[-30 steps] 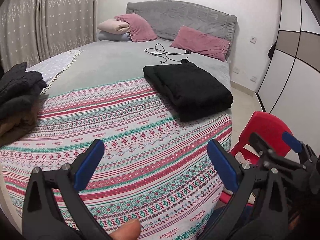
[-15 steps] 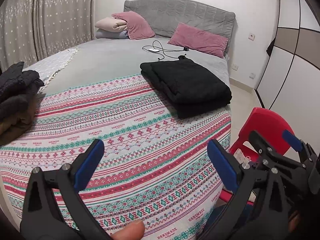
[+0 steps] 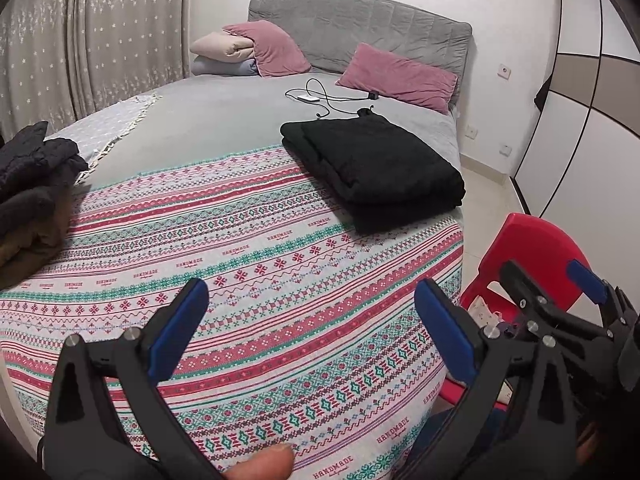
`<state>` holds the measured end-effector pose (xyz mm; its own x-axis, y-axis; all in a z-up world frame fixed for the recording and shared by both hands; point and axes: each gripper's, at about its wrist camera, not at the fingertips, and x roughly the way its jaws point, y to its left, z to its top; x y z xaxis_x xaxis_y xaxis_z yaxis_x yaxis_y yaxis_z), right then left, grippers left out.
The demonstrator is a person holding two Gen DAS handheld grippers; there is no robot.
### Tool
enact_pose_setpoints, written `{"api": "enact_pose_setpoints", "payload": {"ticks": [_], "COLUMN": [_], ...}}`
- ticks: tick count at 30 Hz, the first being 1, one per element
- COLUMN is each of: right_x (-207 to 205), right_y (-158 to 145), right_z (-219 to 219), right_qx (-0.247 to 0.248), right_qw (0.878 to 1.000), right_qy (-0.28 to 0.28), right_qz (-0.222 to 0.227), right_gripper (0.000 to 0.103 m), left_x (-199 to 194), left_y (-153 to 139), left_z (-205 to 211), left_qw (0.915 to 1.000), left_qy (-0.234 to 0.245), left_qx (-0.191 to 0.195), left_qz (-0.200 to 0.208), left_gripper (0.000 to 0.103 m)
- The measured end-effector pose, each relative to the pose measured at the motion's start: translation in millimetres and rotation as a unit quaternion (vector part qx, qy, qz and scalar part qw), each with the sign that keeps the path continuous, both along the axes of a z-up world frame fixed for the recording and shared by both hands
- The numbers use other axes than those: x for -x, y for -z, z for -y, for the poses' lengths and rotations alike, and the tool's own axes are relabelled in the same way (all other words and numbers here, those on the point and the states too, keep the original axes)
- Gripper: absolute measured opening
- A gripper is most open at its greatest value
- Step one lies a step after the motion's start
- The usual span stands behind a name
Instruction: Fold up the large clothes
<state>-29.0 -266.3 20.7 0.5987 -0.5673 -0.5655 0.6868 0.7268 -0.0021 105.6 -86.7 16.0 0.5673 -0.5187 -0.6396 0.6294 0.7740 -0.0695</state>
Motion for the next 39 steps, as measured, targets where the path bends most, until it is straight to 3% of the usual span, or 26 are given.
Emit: {"api": "enact_pose_setpoints", "payload": {"ticks": [39], "right_x": [-0.1], "right_y": [3.3], "right_z": [-4.5], "right_qx": [0.013], "right_qw": [1.000], "right_qy": [0.009], "right_qz": [-0.007], "right_gripper": [0.103], "left_x": [9.7], "left_y": [-2.0], "left_z": [4.0], "left_qw": [0.9998], "left_qy": [0.021], "left_qx": [0.000], "left_qz": [0.001], "left_gripper": [0.102]}}
